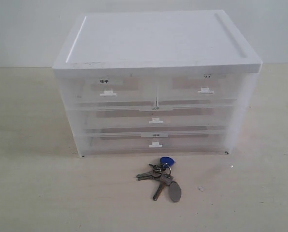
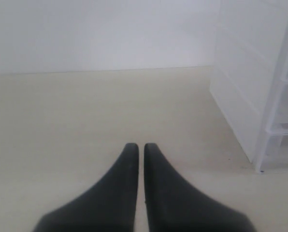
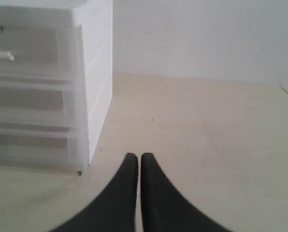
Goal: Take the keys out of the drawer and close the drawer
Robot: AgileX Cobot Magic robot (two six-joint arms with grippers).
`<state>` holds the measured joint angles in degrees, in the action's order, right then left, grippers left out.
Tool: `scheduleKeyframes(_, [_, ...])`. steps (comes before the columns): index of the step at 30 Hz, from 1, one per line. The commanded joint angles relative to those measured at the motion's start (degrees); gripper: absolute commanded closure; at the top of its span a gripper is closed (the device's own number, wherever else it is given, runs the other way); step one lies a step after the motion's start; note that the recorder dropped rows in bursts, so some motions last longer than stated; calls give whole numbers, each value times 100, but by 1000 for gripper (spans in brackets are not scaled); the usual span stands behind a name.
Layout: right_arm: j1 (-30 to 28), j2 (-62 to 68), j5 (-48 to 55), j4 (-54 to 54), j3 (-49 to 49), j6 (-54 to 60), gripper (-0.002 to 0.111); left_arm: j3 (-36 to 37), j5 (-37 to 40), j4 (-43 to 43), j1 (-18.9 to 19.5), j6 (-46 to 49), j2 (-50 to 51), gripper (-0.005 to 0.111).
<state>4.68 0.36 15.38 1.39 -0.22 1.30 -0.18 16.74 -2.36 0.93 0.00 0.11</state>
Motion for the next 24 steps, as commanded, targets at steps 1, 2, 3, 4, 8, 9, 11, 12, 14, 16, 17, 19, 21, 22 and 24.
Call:
scheduleKeyframes(1, [-183,-36,234,66,22,12,108,18,5,-3,16,0,-11,102])
scheduleKeyframes(2, [-183,-36,248,66,22,-19,108,18,5,-3,16,0,-11,102])
scheduleKeyframes(3, [-183,-36,294,66,22,-70,108,18,5,-3,16,0,-11,102])
scheduleKeyframes(4, [-183,-36,307,66,22,-130,108,18,5,-3,16,0,-11,102])
scheduleKeyframes(8, [-183,-36,307,66,22,-130,108,18,5,-3,16,0,-11,102])
scheduleKeyframes(9, [-183,-36,307,66,22,-130,108,18,5,-3,16,0,-11,102])
scheduleKeyframes(11, [-183,-36,307,66,22,-130,108,18,5,-3,16,0,-11,102])
scheduleKeyframes(12, [-183,-36,307,66,22,-130,108,18,5,-3,16,0,-11,102])
scheduleKeyframes(14, [-183,-36,306,66,22,-130,108,18,5,-3,16,0,-11,102])
scheduleKeyframes(16, [-183,-36,306,66,22,-130,108,18,5,-3,16,0,-11,102])
scheduleKeyframes(17, [-183,-36,306,66,22,-130,108,18,5,-3,16,0,-11,102])
scheduleKeyframes(19, [-183,-36,306,66,22,-130,108,18,5,-3,16,0,-11,102])
scheduleKeyframes(21, [-183,-36,306,66,22,-130,108,18,5,-3,16,0,-11,102])
scheduleKeyframes(22, [-183,-36,306,66,22,-130,108,18,5,-3,16,0,-11,102])
scheduleKeyframes(24, [-183,-36,306,66,22,-130,108,18,5,-3,16,0,-11,102])
